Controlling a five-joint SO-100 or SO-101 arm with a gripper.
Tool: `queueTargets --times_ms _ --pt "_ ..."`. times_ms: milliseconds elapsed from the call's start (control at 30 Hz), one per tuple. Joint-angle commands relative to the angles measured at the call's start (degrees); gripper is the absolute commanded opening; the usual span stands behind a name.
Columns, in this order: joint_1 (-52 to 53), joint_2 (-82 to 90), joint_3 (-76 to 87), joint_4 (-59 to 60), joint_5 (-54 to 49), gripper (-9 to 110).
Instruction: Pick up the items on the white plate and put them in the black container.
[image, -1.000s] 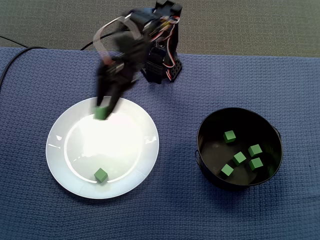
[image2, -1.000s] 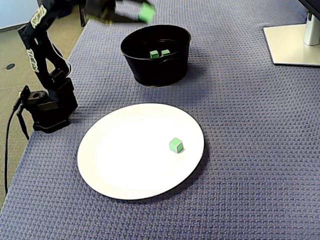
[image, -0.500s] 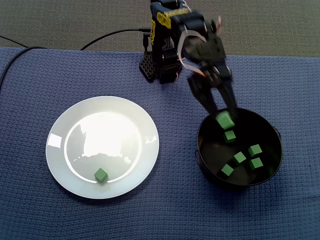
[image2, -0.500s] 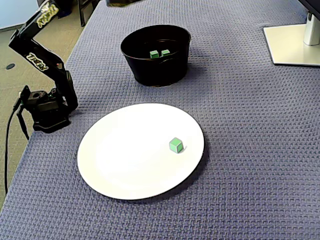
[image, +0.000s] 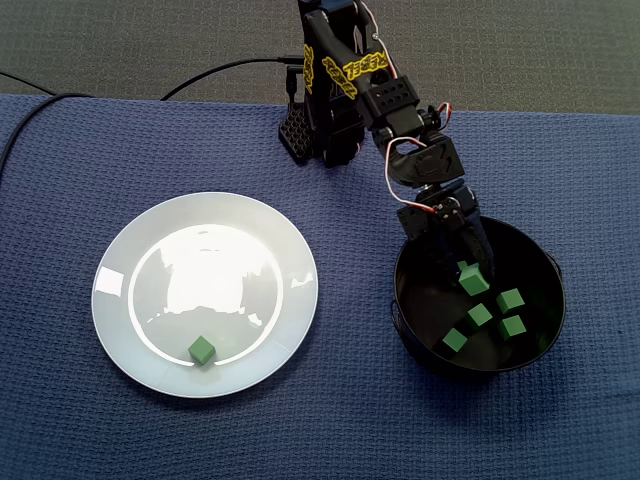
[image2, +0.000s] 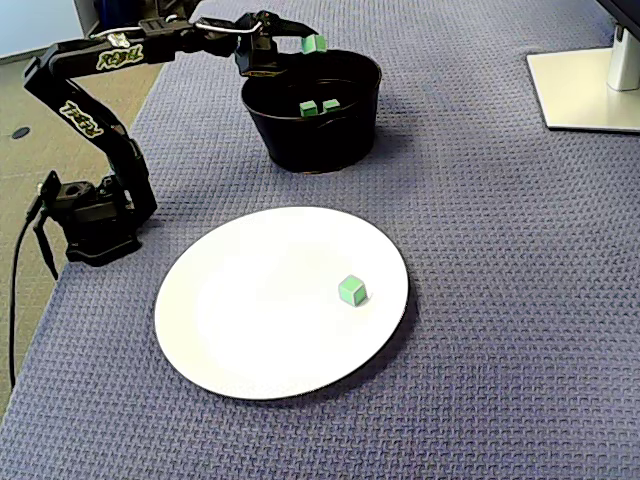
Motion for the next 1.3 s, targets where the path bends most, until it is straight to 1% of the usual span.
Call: queueTargets --times_ms 0,167,267,300,400,533,633,800,900,1100,1267 --pt "-1.2 0.6 1.6 -4.7 0.4 0" --pt "-1.3 1.7 3.3 -4.4 0.7 6" --pt "-1.3 2.2 4.5 -3.0 -0.6 19" --pt "-1.2 2.3 4.6 -2.3 -1.1 20" --pt "-0.4 2.8 5.0 -1.1 -1.6 19" --pt "-0.1 4.1 5.4 0.6 -3.4 26" --pt "2.3 6.4 1.5 6.2 -5.3 31" --pt "11.4 9.7 -5.8 12.8 -9.1 33" --pt "19.6 9.6 -12.8 17.6 -10.7 34" --pt "39.6 3.8 -29.4 26.7 -4.8 33" --pt "51.4 -4.3 -42.2 38.0 -0.1 34"
